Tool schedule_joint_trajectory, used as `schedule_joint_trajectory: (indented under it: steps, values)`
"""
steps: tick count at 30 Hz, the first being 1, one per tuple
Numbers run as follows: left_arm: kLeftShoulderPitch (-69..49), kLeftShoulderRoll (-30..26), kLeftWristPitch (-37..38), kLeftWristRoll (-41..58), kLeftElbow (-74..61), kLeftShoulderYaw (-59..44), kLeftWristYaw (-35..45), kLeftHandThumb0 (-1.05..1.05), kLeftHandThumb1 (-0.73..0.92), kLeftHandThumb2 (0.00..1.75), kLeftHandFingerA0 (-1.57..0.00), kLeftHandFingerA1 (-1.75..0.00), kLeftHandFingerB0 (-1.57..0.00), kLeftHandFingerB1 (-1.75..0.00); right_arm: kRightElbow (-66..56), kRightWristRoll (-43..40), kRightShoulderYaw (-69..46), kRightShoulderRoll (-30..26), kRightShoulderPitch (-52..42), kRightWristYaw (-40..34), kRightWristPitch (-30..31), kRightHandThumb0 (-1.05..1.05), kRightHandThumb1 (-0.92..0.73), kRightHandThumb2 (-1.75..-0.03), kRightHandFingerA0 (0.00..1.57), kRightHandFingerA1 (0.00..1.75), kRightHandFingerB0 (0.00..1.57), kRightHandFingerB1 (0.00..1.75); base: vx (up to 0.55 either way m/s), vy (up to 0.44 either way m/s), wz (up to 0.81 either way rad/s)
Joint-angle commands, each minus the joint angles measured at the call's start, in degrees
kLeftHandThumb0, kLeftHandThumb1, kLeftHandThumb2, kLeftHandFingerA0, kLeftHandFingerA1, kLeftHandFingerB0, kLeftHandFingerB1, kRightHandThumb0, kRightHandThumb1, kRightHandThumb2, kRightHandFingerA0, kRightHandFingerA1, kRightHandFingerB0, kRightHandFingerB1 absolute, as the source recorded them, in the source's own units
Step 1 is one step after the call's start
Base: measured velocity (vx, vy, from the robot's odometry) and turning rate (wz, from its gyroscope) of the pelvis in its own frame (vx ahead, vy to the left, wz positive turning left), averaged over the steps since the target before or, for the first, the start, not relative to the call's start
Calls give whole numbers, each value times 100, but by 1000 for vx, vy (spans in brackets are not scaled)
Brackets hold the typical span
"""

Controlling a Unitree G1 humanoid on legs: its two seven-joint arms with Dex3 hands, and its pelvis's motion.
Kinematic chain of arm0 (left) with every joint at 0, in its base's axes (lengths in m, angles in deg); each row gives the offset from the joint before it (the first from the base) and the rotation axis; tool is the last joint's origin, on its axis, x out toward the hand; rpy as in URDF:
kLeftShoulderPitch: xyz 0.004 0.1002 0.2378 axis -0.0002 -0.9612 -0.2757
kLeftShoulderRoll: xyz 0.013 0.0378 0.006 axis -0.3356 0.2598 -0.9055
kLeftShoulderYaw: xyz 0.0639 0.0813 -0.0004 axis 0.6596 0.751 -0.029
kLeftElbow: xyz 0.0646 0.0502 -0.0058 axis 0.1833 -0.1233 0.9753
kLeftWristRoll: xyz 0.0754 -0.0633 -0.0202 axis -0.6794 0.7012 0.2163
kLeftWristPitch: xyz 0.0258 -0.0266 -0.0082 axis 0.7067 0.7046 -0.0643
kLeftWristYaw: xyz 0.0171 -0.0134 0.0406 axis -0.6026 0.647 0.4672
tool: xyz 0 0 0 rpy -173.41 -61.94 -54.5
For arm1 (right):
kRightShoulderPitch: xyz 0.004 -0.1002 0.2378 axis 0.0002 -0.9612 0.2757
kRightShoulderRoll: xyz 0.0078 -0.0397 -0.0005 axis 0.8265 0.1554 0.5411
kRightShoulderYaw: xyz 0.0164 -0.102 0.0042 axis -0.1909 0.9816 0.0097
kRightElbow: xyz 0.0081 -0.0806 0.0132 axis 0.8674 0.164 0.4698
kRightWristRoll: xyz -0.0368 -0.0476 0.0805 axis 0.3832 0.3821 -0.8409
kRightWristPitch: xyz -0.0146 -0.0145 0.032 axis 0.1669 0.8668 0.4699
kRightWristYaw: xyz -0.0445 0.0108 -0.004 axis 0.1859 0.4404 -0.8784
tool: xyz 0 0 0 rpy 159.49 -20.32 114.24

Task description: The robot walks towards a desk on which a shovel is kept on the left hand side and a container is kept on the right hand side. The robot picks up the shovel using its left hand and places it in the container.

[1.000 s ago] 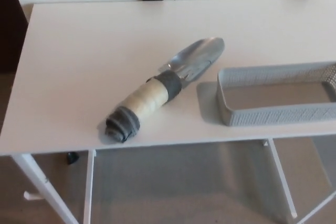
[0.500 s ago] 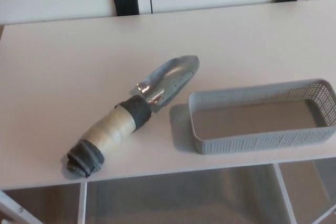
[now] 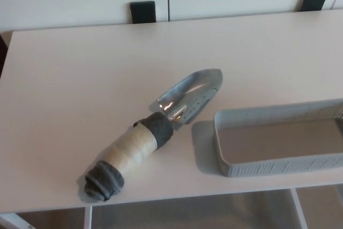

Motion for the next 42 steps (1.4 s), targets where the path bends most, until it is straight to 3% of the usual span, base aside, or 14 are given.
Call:
schedule_joint_trajectory:
  steps: [1,6,7,8,11,12,14,15,21,27,29,35,37,42]
  values:
    - [-27,-53,154,-36,36,7,23,-29,52,56,-55,-43,-44,-37,-28,26,6,-27,-81,-20,-172,-43,-51,-80,60,63,33,49,0,0,0]
    - [-63,-91,199,-48,-42,27,54,-37,44,68,-51,-51,-39,-45,17,92,42,-44,-34,-52,-211,-46,-51,-81,60,63,33,50,0,0,0]
    - [-72,-98,224,-52,-45,32,69,-38,43,69,-51,-52,-39,-45,18,110,56,-62,-36,-45,-223,-40,-64,-58,66,53,39,38,0,0,0]
    - [-104,-108,258,-80,-43,43,62,-39,43,69,-51,-52,-39,-45,-8,95,58,-63,-74,-25,-224,-46,-51,-82,59,63,34,50,0,0,0]
    - [-255,-319,607,-508,-155,300,18,-38,43,69,-50,-52,-38,-45,-42,-3,33,-45,-90,39,-104,-43,-52,-81,59,63,34,50,0,0,0]
    - [-331,-616,920,-875,-331,603,155,-42,42,69,-51,-52,-41,-45,19,45,55,-67,-43,37,-156,-35,-66,-59,66,53,39,38,0,0,0]
    - [-474,-1142,1164,-1163,-1040,1102,690,-39,50,55,-56,-39,-48,-36,-6,77,70,-76,16,-2,-148,-36,-66,-59,67,53,38,38,0,0,0]
    - [-704,-1370,1174,-1106,-1781,1282,1007,-48,43,70,-50,-47,-45,-45,-31,19,46,-56,32,2,-58,-43,-51,-80,60,63,33,49,0,0,0]
    - [-1680,-2960,780,445,-5683,1507,2523,-58,52,57,-55,-38,-51,-37,4,30,64,-46,67,-14,-49,-44,-52,-82,53,61,33,50,0,0,0]
    - [-1716,-4231,1663,2879,-8249,656,3129,-85,71,63,-48,-36,-45,-35,3,32,69,-46,23,-9,-70,-43,-53,-81,52,61,32,49,0,0,0]
    - [-2049,-4295,1678,3290,-8523,347,3147,-60,79,65,-61,-38,-55,-37,29,32,76,-52,76,0,-52,-44,-52,-82,52,61,31,50,0,0,0]
    - [-3372,-4003,2447,3371,-7784,-2182,3928,-47,69,62,-71,-46,-62,-41,47,73,104,-43,73,-31,-52,-43,-52,-81,55,61,33,50,0,0,0]
    - [-3243,-3957,2468,3743,-7128,-1818,4283,-61,92,67,-64,-44,-53,-41,135,87,111,-65,109,4,-146,-44,-52,-82,55,62,32,50,0,0,0]
    - [-3198,-3834,1853,4555,-7227,-1796,4801,-61,92,67,-64,-44,-53,-41,145,134,139,-102,194,-7,-154,-45,-52,-82,56,62,32,50,0,0,0]
